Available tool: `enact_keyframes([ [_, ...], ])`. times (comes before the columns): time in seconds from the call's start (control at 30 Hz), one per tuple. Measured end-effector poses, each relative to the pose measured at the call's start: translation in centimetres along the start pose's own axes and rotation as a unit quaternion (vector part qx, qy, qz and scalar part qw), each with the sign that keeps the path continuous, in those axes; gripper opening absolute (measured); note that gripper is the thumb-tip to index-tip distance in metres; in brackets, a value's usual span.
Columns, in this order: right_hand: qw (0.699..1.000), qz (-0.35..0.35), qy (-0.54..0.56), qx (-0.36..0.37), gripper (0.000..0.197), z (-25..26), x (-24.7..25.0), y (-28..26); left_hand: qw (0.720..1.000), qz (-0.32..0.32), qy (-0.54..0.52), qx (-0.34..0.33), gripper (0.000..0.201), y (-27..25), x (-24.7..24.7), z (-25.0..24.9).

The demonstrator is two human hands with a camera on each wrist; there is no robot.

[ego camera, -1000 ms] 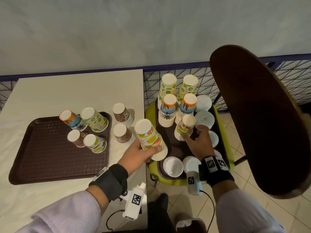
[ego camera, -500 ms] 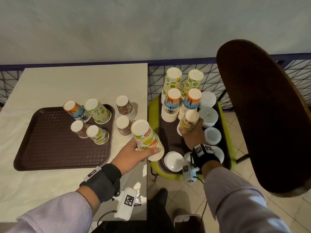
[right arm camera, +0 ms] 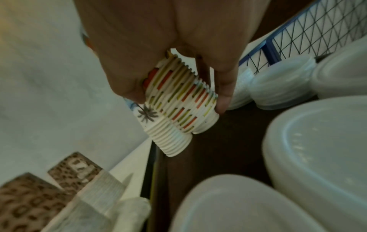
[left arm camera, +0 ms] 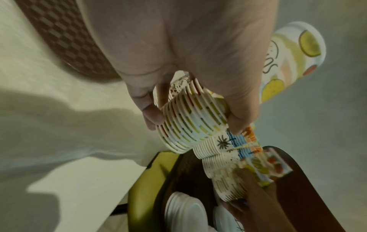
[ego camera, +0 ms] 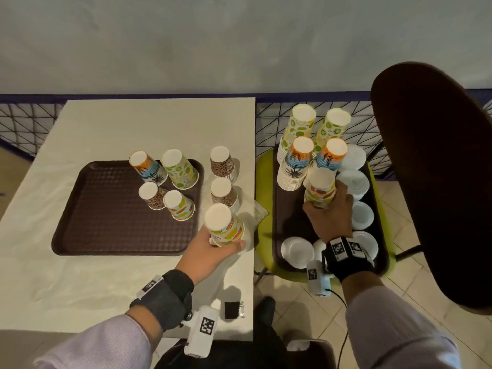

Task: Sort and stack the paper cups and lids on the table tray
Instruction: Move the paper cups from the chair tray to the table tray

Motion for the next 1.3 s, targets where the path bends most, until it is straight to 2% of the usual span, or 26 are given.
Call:
enact_keyframes([
  [0.07,0.999,-0.025,0.042,-0.003,0.081,1.3,1.2,-1.5,1.000,-0.026,0.011,0.006,0.070,0.5,1.6,1.0],
  [0.17,0.993,-0.033,0.116,-0.006,0.080,2.8,2.3,-4.2,0.998,-0.055,0.032,0.024,0.083,1.9,3.4,2.5],
  [0.27,0.984,-0.007,0.176,-0.009,0.073,3.7,2.2,-6.9,0.995,-0.063,0.059,0.044,0.090,3.9,4.2,4.7],
  [0.33,0.980,0.015,0.197,-0.010,0.066,4.1,1.8,-8.6,0.994,-0.061,0.073,0.052,0.088,4.7,4.2,5.2],
  [0.5,0.976,0.072,0.203,-0.013,0.067,5.2,0.9,-11.9,0.989,-0.057,0.124,0.053,0.078,4.3,3.8,4.3],
  [0.67,0.976,0.100,0.194,-0.017,0.062,6.3,1.0,-13.9,0.984,-0.078,0.152,0.038,0.108,3.4,4.0,4.1],
  [0.8,0.974,0.118,0.193,-0.020,0.067,7.1,1.4,-15.3,0.988,-0.109,0.105,0.017,0.113,2.6,4.7,4.3],
  [0.9,0.972,0.141,0.186,-0.021,0.067,7.6,1.4,-16.3,0.985,-0.138,0.022,0.102,0.095,0.9,5.6,5.5],
  [0.93,0.971,0.152,0.184,-0.023,0.066,7.7,1.2,-16.8,0.984,-0.117,0.006,0.137,0.088,-0.1,5.6,6.0],
  [1.0,0.967,0.176,0.181,-0.026,0.066,7.8,0.7,-17.7,0.985,0.005,-0.001,0.170,0.080,-2.1,4.9,6.4],
  [1.07,0.965,0.193,0.178,-0.024,0.066,8.2,0.0,-18.8,0.977,0.136,0.005,0.163,0.073,-4.4,4.1,5.9],
  [1.1,0.964,0.200,0.176,-0.021,0.065,8.5,-0.4,-19.3,0.976,0.165,0.010,0.142,0.071,-5.1,4.0,5.6],
  [1.23,0.956,0.242,0.164,-0.006,0.070,9.7,-2.0,-21.2,0.985,0.171,-0.024,0.023,0.091,-6.5,4.0,2.8],
  [1.3,0.951,0.272,0.149,-0.001,0.074,10.4,-2.6,-22.0,0.985,0.162,-0.038,-0.044,0.091,-6.8,4.3,1.4],
])
Point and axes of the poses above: each hand's wrist, its own y-axis towards the middle knuckle, its own x-axis out of the back of the hand, z = x × y, the point moved 6 cm from there along y, towards the middle knuckle, and after that the axes turned 9 degrees about -z, right-handed, at the moved point
